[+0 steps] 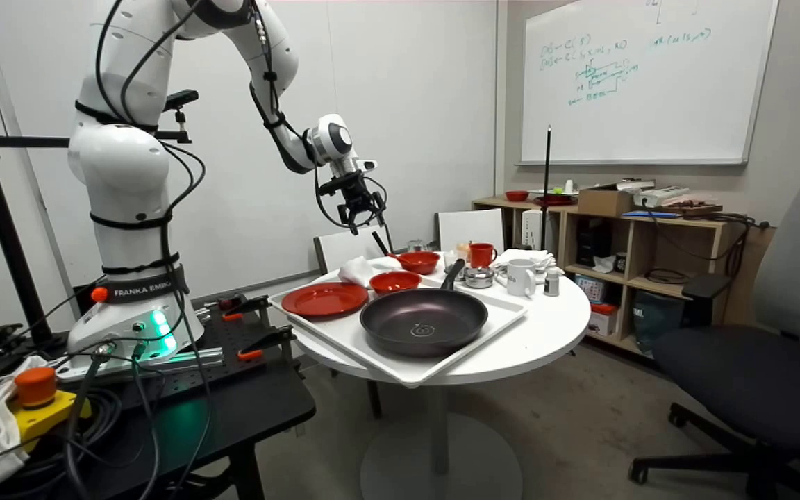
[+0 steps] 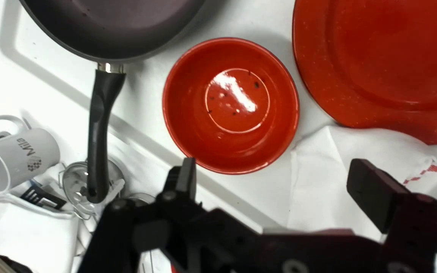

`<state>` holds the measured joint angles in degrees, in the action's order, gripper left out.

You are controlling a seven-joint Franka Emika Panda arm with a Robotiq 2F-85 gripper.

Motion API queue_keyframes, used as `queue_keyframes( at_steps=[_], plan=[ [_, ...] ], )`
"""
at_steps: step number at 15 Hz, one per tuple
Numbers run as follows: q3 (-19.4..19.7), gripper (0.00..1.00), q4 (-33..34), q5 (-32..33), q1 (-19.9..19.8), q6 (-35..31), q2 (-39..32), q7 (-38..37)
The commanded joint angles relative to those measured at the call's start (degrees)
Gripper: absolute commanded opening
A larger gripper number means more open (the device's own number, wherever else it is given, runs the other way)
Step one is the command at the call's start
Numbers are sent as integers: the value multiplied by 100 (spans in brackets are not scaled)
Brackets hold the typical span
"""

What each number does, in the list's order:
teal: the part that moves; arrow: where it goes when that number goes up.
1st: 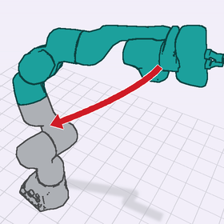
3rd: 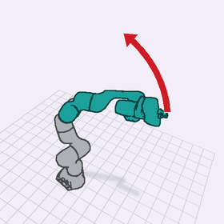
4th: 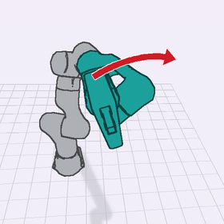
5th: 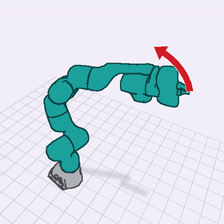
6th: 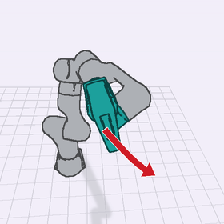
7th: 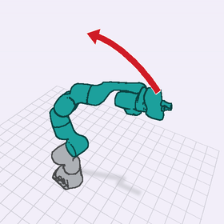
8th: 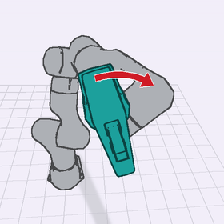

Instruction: Use the cloth to wipe the plate

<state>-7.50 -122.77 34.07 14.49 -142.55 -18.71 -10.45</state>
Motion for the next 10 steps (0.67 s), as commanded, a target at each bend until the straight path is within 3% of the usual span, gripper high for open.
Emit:
queue_keyframes(
  at_steps=[1, 6, 9, 10],
  plan=[
    [-144, 100, 647, -548, 21, -256, -716, 502],
    [-481, 100, 1286, -1779, -95, -240, -1495, 1527],
    [-290, 100, 1516, -1834, 117, -158, -1762, 1488],
    [-289, 100, 1222, -1827, 104, -276, -1529, 1469]
  ],
)
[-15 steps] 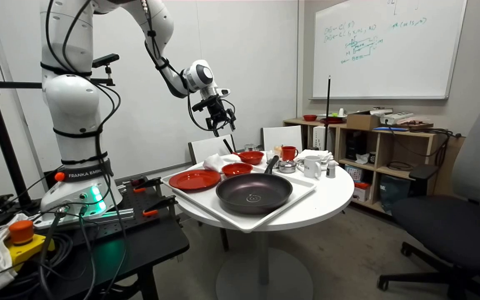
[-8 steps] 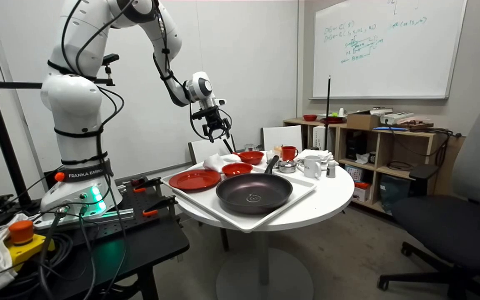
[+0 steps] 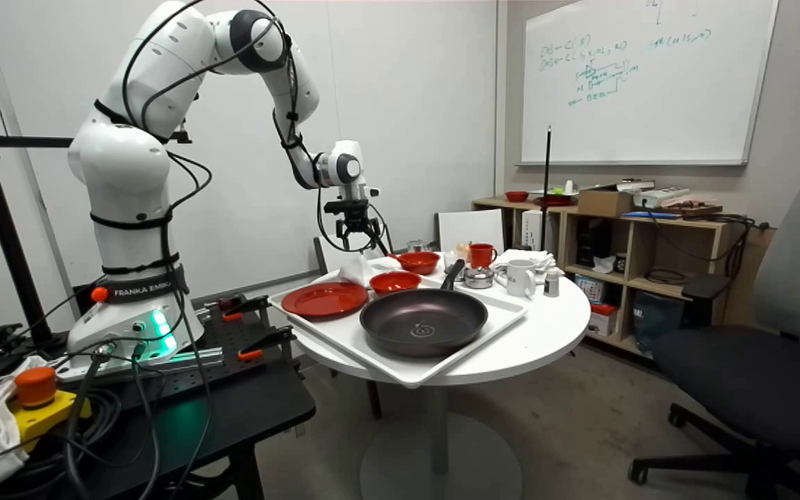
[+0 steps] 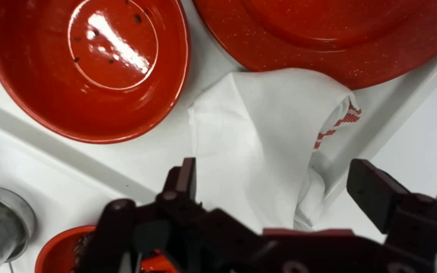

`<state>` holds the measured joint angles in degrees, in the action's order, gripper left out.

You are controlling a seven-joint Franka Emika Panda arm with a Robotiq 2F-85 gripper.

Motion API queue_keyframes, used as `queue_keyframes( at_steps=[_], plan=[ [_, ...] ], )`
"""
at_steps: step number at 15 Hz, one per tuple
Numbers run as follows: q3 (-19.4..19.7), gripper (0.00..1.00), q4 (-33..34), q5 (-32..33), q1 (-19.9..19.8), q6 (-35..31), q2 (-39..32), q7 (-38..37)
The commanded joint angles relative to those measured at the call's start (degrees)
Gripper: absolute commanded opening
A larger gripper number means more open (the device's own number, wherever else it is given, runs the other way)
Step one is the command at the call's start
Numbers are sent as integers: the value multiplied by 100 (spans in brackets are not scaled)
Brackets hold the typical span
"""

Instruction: Use the cloth to wipe the plate

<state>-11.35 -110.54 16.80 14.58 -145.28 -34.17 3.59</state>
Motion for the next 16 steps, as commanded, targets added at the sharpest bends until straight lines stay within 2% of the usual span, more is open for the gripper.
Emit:
queue_keyframes(
  at_steps=[1, 6, 7, 12, 16],
  plan=[
    [117, 100, 68, -98, 110, -2, -74, 64],
    [130, 100, 177, -100, 115, 4, -171, 64],
    [88, 100, 156, -190, -9, -21, -152, 168],
    [-362, 100, 655, -807, -541, -3, -636, 1220],
    [-544, 100, 1187, -1072, -622, 240, -1139, 1692]
  ],
)
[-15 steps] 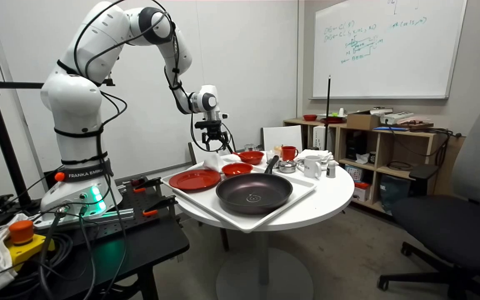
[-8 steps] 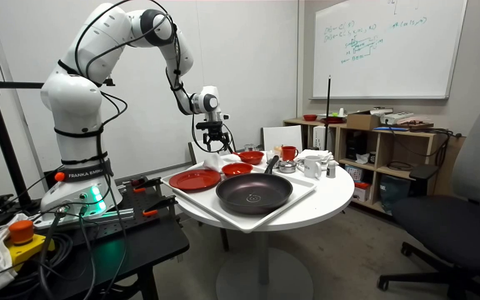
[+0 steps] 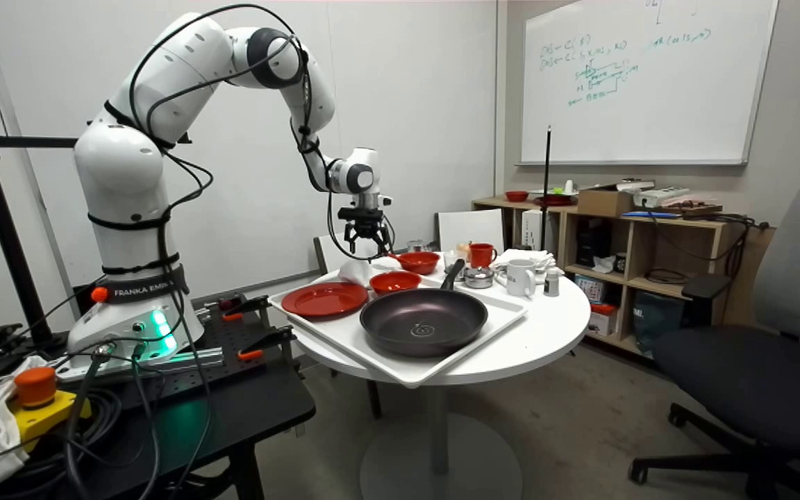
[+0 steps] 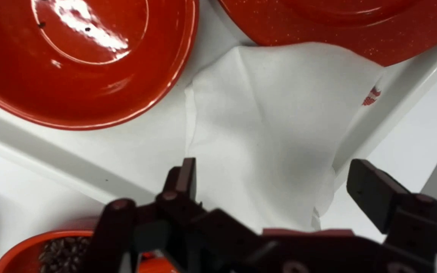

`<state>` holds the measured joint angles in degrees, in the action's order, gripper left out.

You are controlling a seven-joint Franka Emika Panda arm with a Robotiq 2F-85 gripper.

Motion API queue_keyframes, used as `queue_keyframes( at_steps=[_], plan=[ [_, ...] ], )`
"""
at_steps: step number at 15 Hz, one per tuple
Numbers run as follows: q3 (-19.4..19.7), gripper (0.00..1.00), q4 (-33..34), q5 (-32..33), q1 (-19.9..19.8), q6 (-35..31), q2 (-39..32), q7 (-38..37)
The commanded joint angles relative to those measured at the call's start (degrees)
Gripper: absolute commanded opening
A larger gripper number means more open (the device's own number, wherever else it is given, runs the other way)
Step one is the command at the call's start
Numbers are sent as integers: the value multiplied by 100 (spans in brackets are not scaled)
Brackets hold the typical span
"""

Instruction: Use the cloth to wipe the plate

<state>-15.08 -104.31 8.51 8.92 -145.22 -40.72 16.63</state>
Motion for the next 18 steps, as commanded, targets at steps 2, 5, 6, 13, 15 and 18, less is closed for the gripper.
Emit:
queue_keyframes(
  at_steps=[2, 5, 6, 13, 15, 18],
  plan=[
    [-191, 100, 832, -246, 11, 381, -744, 452],
    [-97, 100, 1217, -145, 216, 597, -1088, 320],
    [-51, 100, 1325, -112, 285, 633, -1173, 260],
    [682, 100, 1929, 382, 1072, 697, -1652, -448],
    [770, 100, 2043, 475, 1204, 757, -1766, -556],
    [748, 100, 2205, 485, 1268, 891, -1937, -564]
  ],
)
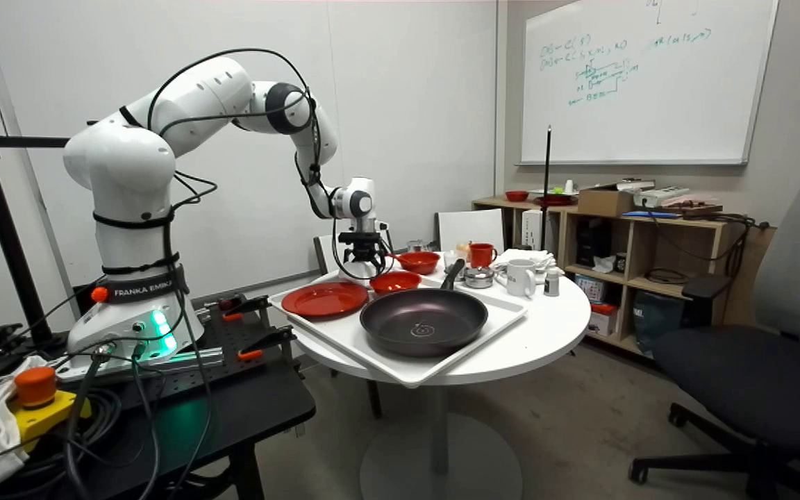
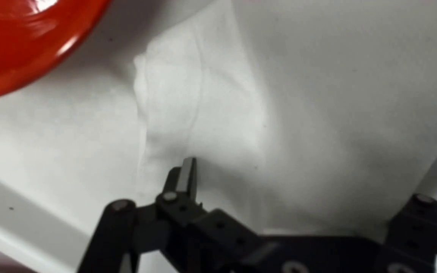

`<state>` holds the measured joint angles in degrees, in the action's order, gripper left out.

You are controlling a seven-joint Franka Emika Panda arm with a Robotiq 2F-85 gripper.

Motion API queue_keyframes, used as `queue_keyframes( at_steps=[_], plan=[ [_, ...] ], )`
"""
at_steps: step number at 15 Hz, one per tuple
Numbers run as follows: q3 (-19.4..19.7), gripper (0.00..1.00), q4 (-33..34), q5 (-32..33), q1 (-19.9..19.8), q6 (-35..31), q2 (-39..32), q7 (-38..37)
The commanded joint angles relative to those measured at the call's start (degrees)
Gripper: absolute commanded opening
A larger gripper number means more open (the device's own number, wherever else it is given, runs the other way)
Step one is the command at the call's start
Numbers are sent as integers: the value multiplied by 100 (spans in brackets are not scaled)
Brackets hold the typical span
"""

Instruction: Use the cloth to wipe the plate

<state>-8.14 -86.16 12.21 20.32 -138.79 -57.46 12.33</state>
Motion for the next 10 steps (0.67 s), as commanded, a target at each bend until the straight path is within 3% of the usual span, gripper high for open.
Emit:
queue_keyframes(
  at_steps=[1, 4, 10],
  plan=[
    [8, 75, 426, 94, 117, 291, -301, -88],
    [-10, 59, 495, 96, 132, 324, -321, -85],
    [-17, 12, 260, 167, 213, 89, -44, -149]
  ],
)
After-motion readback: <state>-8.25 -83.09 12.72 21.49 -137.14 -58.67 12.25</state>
